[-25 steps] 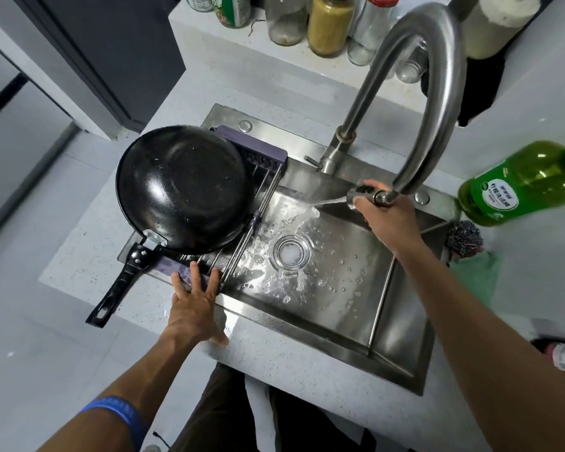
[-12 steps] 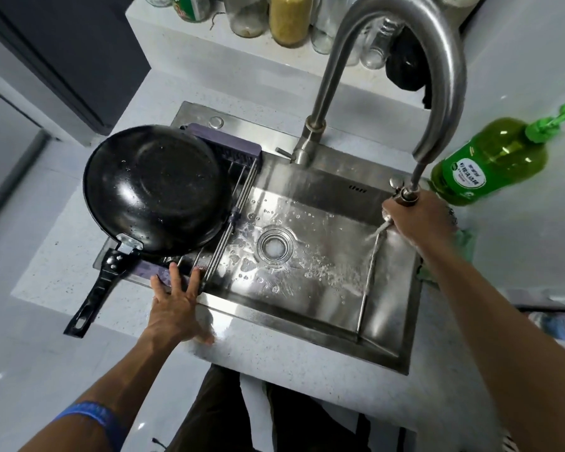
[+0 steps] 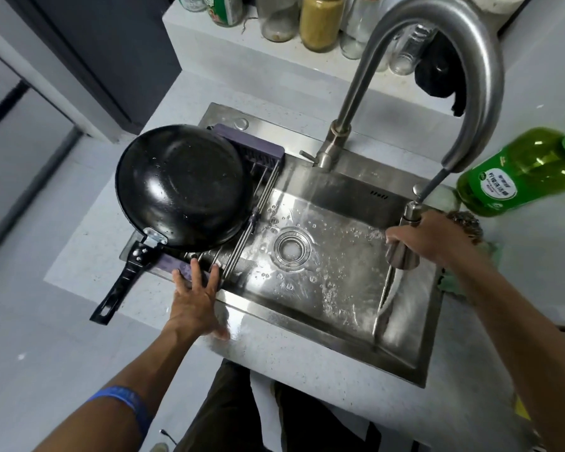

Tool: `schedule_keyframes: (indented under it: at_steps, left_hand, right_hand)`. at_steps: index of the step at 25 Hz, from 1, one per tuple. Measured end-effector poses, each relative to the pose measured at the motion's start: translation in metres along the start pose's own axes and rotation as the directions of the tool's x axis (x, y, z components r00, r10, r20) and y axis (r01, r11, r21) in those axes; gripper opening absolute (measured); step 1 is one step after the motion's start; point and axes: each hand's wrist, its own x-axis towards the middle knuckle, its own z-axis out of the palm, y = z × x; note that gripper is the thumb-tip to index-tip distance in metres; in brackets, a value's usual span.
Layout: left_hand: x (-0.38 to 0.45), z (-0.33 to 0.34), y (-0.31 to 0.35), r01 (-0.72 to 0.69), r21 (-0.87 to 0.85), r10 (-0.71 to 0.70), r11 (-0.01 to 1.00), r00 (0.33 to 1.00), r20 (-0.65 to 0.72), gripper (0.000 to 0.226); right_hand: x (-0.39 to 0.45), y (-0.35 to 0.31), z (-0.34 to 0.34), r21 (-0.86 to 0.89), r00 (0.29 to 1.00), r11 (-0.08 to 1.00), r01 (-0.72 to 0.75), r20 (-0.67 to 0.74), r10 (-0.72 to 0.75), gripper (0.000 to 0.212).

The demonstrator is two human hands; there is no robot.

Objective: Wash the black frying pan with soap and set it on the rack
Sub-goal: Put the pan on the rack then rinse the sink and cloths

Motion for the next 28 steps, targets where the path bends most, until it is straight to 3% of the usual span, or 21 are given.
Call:
schedule_keyframes:
  at_steps: [6, 10, 18, 24, 28]
  left_hand:
    - [-0.001, 0.000, 0.002, 0.002, -0.026, -0.002, 1.000, 1.000, 0.002, 0.149]
    - [-0.002, 0.001, 0.001, 0.011, -0.033, -0.011, 0.999, 1.000, 0.004, 0.147]
    - [-0.001, 0.003, 0.001, 0.016, 0.009, -0.016, 1.000, 1.000, -0.008, 0.145]
    - [0.004, 0.008, -0.001, 0.019, 0.011, -0.019, 1.000, 1.000, -0.016, 0.147]
    - [0.005, 0.010, -0.002, 0.020, 0.008, -0.020, 1.000, 1.000, -0.013, 0.148]
  right_hand:
    - [-0.003, -0.020, 0.035, 0.409, 0.992, 0.909, 0.082, 0.055, -0.114, 0.034]
    - [-0.010, -0.050, 0.053, 0.545, 0.988, 0.836, 0.057, 0.089, -0.126, 0.027]
    - [-0.013, -0.100, 0.084, 0.745, 0.964, 0.667, -0.007, 0.183, -0.195, 0.029]
    - [-0.010, -0.133, 0.097, 0.782, 0.944, 0.623, -0.015, 0.216, -0.249, 0.031]
    - [0.000, -0.136, 0.101, 0.788, 0.979, 0.615, 0.015, 0.113, -0.169, 0.026]
